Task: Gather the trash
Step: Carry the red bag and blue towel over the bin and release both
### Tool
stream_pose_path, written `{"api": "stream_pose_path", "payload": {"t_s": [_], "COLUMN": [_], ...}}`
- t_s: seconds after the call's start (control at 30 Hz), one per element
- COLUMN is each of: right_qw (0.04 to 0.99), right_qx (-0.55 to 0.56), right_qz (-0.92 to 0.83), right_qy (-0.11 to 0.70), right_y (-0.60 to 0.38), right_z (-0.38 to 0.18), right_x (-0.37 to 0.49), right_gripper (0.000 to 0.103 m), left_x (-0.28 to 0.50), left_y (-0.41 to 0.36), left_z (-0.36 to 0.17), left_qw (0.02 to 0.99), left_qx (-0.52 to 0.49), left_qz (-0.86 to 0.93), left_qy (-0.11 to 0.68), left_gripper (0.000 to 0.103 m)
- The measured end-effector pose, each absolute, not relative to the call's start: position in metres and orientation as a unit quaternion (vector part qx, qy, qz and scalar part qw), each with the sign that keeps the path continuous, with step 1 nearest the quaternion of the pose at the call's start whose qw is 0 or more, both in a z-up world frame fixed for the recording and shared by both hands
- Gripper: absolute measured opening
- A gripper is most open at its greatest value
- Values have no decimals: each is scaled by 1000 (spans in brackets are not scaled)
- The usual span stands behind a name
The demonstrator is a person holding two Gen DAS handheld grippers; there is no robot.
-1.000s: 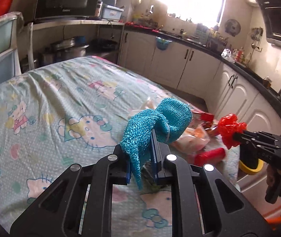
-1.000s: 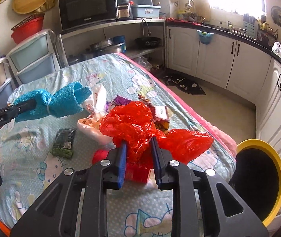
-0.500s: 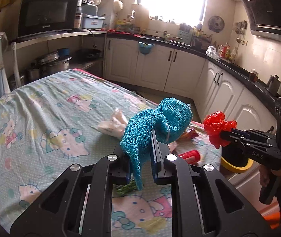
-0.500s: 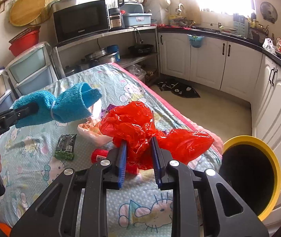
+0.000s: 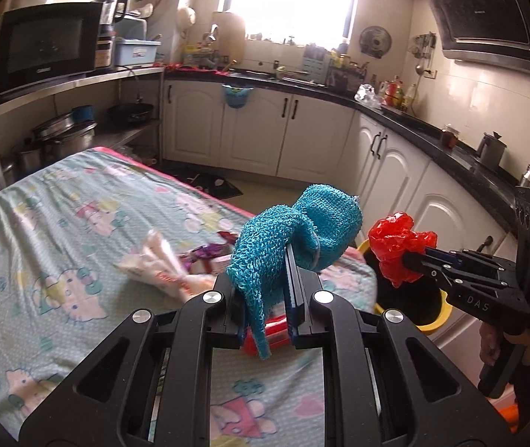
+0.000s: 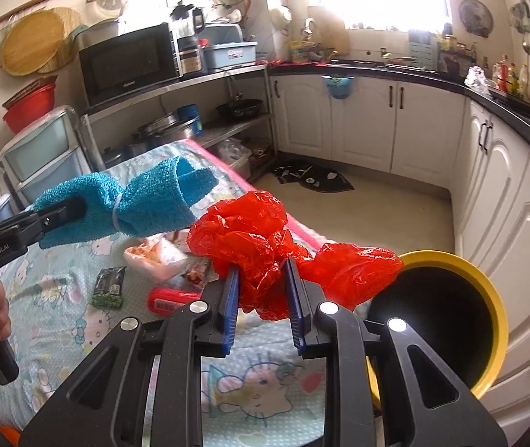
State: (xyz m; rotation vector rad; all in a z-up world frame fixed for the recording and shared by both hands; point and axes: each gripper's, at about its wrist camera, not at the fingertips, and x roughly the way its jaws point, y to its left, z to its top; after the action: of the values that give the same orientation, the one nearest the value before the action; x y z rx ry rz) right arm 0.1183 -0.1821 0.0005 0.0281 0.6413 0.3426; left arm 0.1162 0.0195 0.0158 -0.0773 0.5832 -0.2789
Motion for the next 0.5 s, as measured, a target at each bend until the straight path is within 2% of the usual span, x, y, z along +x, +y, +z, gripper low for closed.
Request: {"api": "stream_pose_path", "payload": {"t_s": [0.5], "right_qw": [947], "right_qx": [46], "right_qz": [83], "right_qy": [308], "right_y": [-252], "right_z": [0], "right_x": [122], "right_gripper": [22], "left_x": [144], "left_y": [-54], "left_z": [7], "left_qw": [933], "left_qx": [-27], "left_qz": [-197], "left_qy": [301], "left_gripper": [11]}}
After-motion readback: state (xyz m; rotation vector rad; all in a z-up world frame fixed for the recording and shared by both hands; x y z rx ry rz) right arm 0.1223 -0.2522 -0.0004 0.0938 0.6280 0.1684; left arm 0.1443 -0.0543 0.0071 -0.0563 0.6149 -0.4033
